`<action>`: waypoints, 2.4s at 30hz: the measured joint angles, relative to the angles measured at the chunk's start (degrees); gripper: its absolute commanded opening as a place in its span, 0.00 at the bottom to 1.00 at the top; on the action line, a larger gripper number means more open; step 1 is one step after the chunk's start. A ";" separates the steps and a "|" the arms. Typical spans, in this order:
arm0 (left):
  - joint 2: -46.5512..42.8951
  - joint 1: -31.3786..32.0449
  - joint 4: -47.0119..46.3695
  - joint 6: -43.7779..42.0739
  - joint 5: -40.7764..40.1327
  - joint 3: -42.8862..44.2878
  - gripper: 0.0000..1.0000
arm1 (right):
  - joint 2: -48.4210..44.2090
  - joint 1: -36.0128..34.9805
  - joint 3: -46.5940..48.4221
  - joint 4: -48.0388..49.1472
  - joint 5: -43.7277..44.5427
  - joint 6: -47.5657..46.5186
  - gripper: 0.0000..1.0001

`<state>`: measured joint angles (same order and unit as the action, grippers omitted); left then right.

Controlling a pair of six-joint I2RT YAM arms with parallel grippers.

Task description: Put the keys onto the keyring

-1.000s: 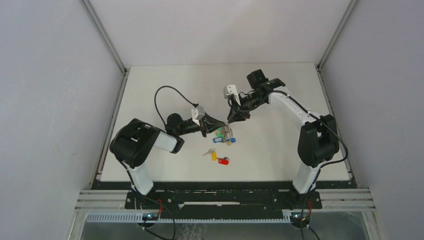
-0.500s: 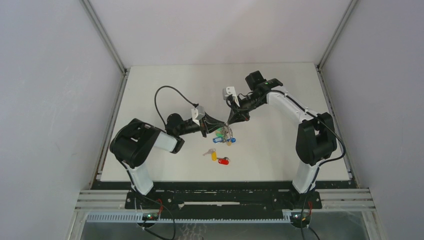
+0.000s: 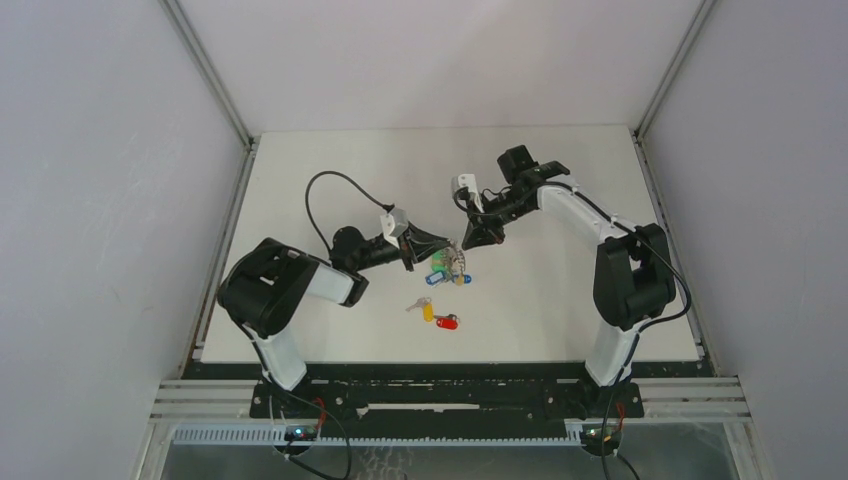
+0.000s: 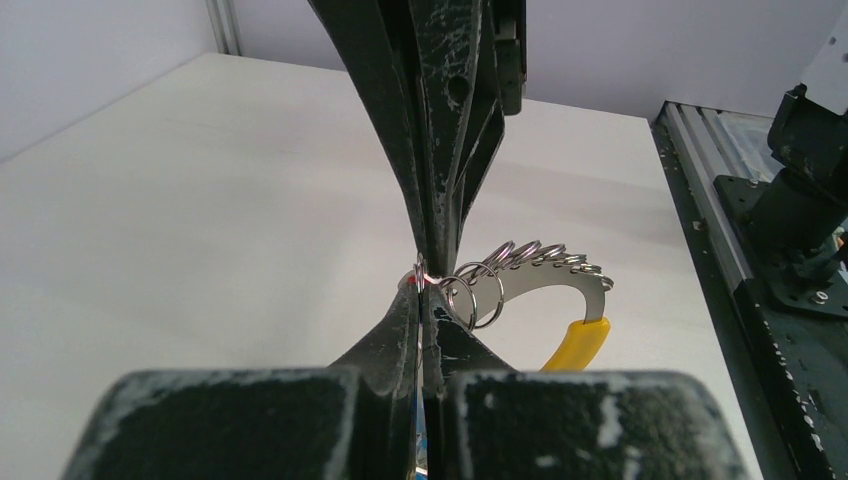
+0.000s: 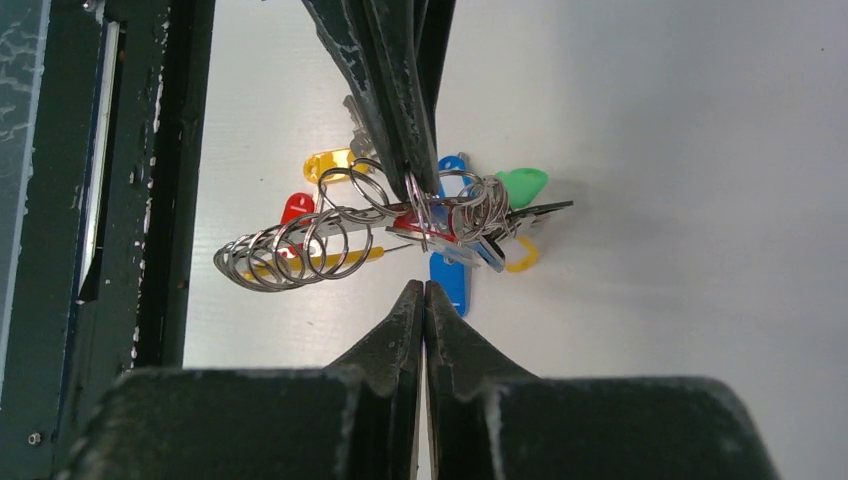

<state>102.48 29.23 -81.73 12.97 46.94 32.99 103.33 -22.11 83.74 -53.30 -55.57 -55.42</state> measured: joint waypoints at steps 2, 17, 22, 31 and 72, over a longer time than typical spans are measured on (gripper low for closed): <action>-0.28 0.00 -0.02 0.00 -0.35 0.00 0.00 | 0.00 -0.02 -0.35 0.72 0.48 1.20 0.00; -0.39 0.00 -0.02 0.00 2.71 0.00 0.00 | -2.91 -0.17 -1.51 3.17 -0.92 0.04 0.20; -0.39 0.00 -0.02 0.00 3.28 0.00 0.00 | -2.86 -1.14 -0.02 2.10 -1.20 -1.60 0.20; -0.39 0.00 -0.02 0.02 3.43 0.00 0.00 | -2.45 -2.36 0.55 0.74 -1.49 -2.69 0.10; -1.88 -0.07 0.94 -0.02 2.73 0.00 0.00 | -3.13 -0.98 -6.34 11.50 -0.09 6.49 0.00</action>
<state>100.60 29.17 -80.79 12.95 49.67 32.99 100.20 -23.09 77.41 -41.80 -55.66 -48.93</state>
